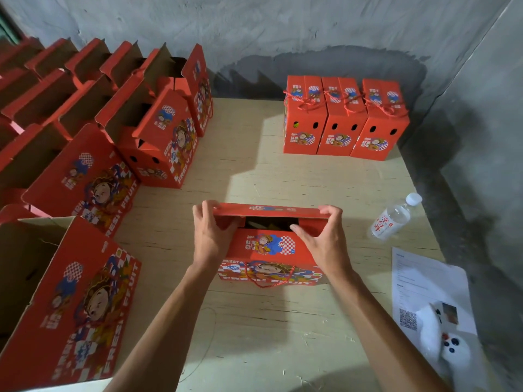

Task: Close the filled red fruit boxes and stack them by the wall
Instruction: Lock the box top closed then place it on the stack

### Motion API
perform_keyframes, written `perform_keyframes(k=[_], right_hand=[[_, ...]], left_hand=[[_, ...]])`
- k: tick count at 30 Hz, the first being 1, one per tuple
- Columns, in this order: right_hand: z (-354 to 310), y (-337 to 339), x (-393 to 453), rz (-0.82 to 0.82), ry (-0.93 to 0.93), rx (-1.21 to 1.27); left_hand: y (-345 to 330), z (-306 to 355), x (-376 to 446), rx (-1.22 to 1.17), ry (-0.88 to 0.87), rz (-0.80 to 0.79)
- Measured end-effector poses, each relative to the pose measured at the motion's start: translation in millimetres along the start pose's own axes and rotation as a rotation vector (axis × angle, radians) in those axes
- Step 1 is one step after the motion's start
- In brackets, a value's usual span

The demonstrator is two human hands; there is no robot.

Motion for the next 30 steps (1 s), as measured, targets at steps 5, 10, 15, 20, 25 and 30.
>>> perform_keyframes(k=[5,10,15,20,25,30], right_hand=[[15.6,11.6,-9.3,-0.175,0.113,-0.093],[20.7,17.7,-7.4,-0.204,0.166,-0.184],[18.5,21.8,24.0,-0.335,0.112,-0.256],[15.2,11.1,31.2,-0.324,0.186,-0.311],[6.4,7.4,37.2,-0.301,0.284,-0.454],[6.9,2.0,27.0,-0.27,0.325,-0.556]], left_hand=[[-3.4,10.2,-0.6,0.199,-0.189,-0.109],[-7.8,9.3,6.3,0.183,-0.16,-0.386],[-6.4,14.2,23.5,0.352,-0.291,-0.604],[-16.5,11.9,24.6,0.464,-0.372,-0.669],[-21.0,8.7,34.1,0.543,-0.385,-0.733],[-25.4,10.3,35.8,0.633,-0.494,-0.777]])
Point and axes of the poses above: each hand's wrist, its own x-axis towards the middle knuckle, its own y-axis out of the back of the hand, z = x × y, the point moved 6 cm from there along x, towards the middle knuckle, and after that the axes turned 15 degrees about -y, right-handed, at the moved point
